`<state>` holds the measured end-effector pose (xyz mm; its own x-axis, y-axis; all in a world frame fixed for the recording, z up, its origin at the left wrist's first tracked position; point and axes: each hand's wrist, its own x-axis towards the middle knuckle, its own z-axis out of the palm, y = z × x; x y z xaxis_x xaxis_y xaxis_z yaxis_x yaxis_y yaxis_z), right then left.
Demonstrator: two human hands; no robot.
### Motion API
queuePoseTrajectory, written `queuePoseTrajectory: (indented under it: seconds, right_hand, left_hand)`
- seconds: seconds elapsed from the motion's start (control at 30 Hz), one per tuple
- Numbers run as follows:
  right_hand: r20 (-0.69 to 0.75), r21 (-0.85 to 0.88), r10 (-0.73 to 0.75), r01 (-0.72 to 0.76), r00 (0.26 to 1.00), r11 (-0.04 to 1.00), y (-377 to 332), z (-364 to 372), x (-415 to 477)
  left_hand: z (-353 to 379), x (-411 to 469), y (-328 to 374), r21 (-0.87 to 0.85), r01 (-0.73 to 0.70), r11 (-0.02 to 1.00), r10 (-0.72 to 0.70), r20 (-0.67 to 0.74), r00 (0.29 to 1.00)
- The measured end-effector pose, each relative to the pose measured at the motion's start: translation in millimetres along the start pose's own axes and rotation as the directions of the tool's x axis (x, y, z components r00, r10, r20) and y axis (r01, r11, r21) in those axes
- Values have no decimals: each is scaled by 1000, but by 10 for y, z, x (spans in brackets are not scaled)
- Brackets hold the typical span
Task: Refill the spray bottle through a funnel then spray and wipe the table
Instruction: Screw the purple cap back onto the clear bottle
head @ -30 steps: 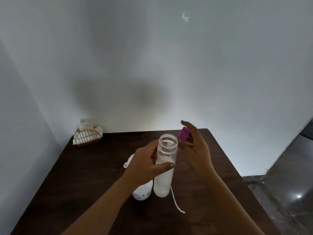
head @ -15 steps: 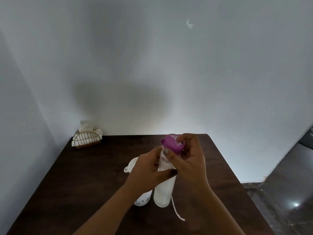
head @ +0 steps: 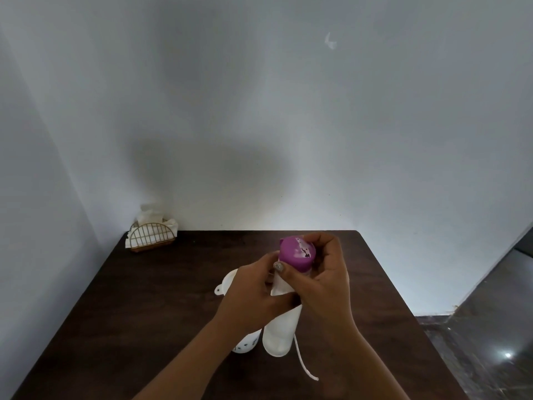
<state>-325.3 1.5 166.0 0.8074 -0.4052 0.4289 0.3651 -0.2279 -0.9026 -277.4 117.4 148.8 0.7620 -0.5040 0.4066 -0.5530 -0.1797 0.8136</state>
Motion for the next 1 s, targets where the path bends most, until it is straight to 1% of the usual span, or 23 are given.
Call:
queuePoseTrajectory:
  seconds: [0.13, 0.23, 0.37, 0.43, 0.5, 0.6, 0.67, 0.77, 0.87, 0.93, 1.0]
  right_hand:
    - [-23, -75, 10, -12, 1000, 997, 3, 26, -8]
    - [2, -91, 2, -2, 1000, 996, -10, 16, -19]
    - [101, 4, 1, -1, 995, 1000, -25, -52, -18]
    - [129, 25, 6, -9, 992, 1000, -26, -78, -7]
    - [117, 3, 1, -1, 993, 1000, -30, -78, 1]
    - [52, -37, -4, 6, 999, 999, -34, -38, -17]
    - [10, -67, 12, -12, 1000, 998, -28, -1, -39]
    - [-1, -124, 50, -50, 999, 991, -25, 34, -53]
    - [62, -144, 34, -25, 997, 989, -49, 27, -52]
    - [162, -128, 20, 1, 987, 992, -74, -15, -40]
    - [277, -77, 35, -14, 960, 997, -103, -84, -14]
  left_hand:
    - [7, -8, -33, 15, 10, 1000, -10, 12, 1000]
    - [1, -10, -40, 13, 12, 1000, -12, 12, 1000]
    - [-18, -6, -37, -5, 11, 1000, -11, 11, 1000]
    - [-25, -4, -32, -13, 14, 1000, -14, 11, 1000]
    - [-27, -6, -21, -7, 5, 1000, -5, 13, 1000]
    - [-16, -19, -6, -1, -2, 1000, 2, 23, 1000]
    - [-1, -33, -16, 2, 6, 1000, -6, 40, 999]
    - [15, -48, -41, 16, 18, 1000, -19, 42, 999]
    - [-6, -53, -60, 24, 15, 1000, -16, 32, 999]
    - [-33, -58, -67, 7, 15, 1000, -15, 31, 999]
    - [-57, -60, -62, -10, 13, 1000, -13, 32, 999]
